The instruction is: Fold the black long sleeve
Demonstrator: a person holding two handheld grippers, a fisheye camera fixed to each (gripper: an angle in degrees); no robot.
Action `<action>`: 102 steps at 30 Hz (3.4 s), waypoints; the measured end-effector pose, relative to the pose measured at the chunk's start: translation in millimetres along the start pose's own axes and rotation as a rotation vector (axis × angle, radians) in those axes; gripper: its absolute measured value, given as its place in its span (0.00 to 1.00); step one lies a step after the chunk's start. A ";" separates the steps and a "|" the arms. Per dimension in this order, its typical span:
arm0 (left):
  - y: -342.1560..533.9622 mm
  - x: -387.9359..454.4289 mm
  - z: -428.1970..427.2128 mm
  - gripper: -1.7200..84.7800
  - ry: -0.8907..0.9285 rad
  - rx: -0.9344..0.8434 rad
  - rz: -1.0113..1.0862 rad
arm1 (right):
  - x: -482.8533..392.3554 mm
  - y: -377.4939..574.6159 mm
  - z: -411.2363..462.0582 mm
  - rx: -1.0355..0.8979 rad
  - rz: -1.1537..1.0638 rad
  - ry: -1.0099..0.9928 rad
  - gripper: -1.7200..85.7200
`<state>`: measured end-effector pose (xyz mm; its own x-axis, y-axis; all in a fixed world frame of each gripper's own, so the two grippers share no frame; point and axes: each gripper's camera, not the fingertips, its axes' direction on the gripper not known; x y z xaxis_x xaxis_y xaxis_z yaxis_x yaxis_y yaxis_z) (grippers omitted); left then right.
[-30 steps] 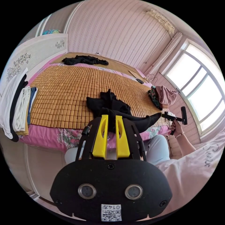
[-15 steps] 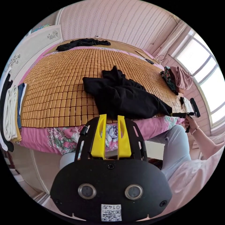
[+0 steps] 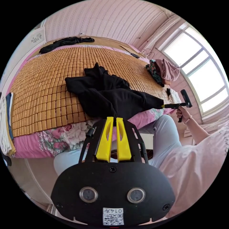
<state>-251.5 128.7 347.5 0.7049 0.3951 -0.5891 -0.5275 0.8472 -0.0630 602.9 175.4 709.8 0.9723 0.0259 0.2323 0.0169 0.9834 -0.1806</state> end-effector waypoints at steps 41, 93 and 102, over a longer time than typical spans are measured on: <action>-19.2 -30.9 -31.9 0.01 0.158 -0.032 -0.089 | 24.5 -16.5 16.1 0.080 0.070 0.015 0.14; 53.8 68.5 -88.2 0.01 0.079 0.085 -0.088 | 29.5 12.1 29.6 0.073 0.088 0.022 0.15; 100.5 78.4 -107.3 0.01 0.112 0.127 -0.161 | 25.8 46.4 31.9 0.012 -0.004 0.010 0.07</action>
<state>-300.1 206.6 208.6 0.7144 0.2155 -0.6657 -0.3436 0.9368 -0.0655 621.3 227.4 737.9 0.9745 0.0206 0.2236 0.0177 0.9856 -0.1683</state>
